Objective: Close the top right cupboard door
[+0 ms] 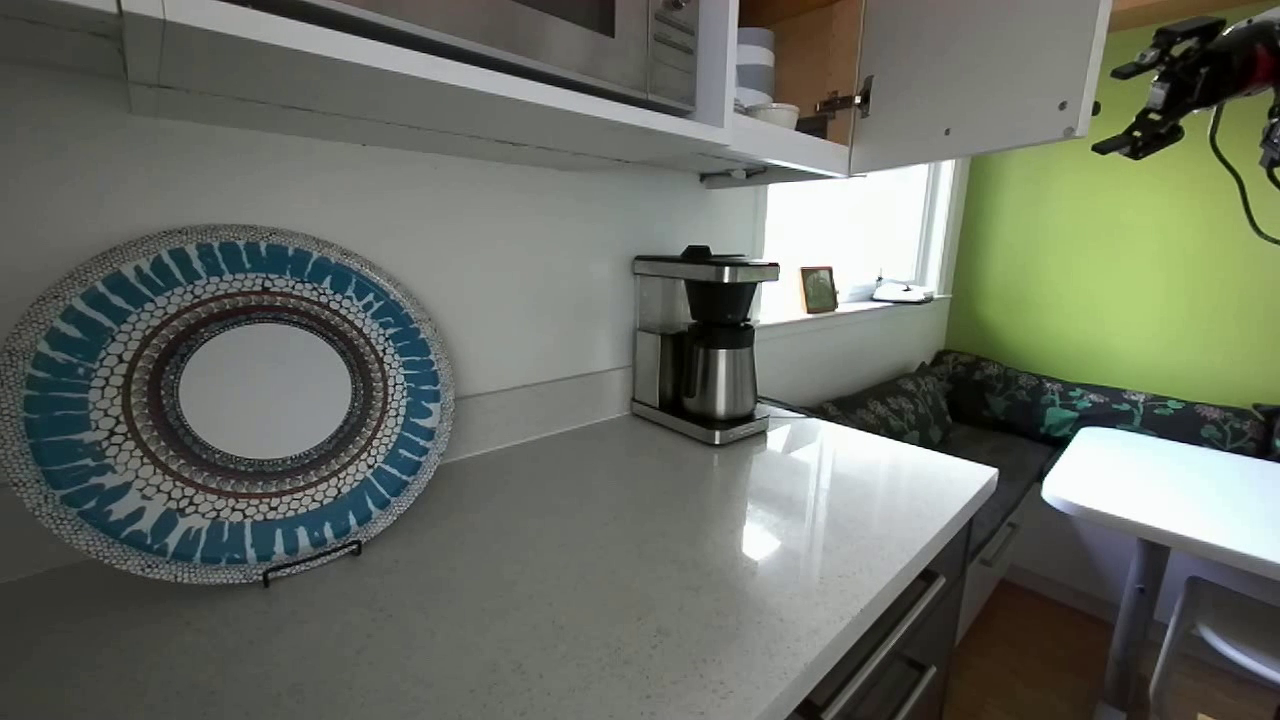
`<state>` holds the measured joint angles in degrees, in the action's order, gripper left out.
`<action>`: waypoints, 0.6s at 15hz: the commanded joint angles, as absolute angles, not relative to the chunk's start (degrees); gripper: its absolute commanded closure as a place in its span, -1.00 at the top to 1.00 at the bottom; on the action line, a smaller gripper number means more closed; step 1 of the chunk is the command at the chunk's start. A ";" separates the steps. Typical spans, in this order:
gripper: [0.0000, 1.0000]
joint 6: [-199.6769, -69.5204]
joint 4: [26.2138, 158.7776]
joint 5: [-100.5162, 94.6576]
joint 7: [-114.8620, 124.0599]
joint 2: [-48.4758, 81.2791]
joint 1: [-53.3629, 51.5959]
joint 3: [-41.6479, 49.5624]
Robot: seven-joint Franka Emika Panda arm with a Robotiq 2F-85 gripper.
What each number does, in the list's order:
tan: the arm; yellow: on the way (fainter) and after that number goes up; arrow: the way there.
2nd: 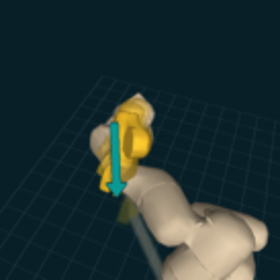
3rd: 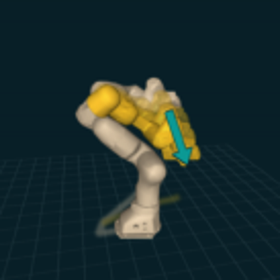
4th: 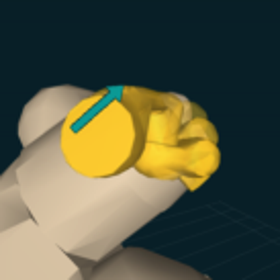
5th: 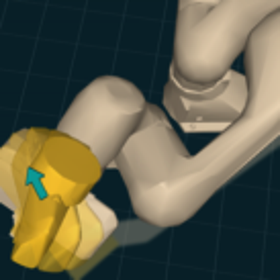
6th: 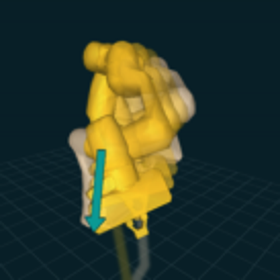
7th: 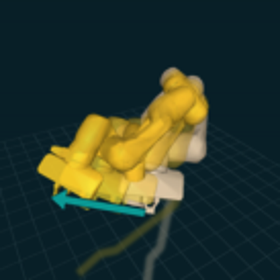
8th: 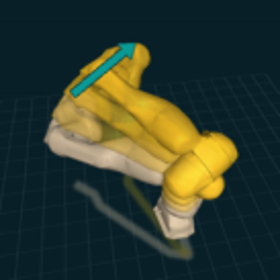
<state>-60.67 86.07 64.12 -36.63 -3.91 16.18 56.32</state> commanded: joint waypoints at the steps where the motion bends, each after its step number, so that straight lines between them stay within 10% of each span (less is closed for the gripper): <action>1: 1.00 -62.03 84.16 69.09 -32.16 -1.30 18.67 54.79; 5: 0.95 -64.55 83.21 71.82 -28.70 0.10 19.74 52.81; 9: 0.24 -65.88 82.78 71.53 -27.10 0.52 20.60 50.29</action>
<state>-65.27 84.03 70.63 -29.32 -0.74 18.58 52.43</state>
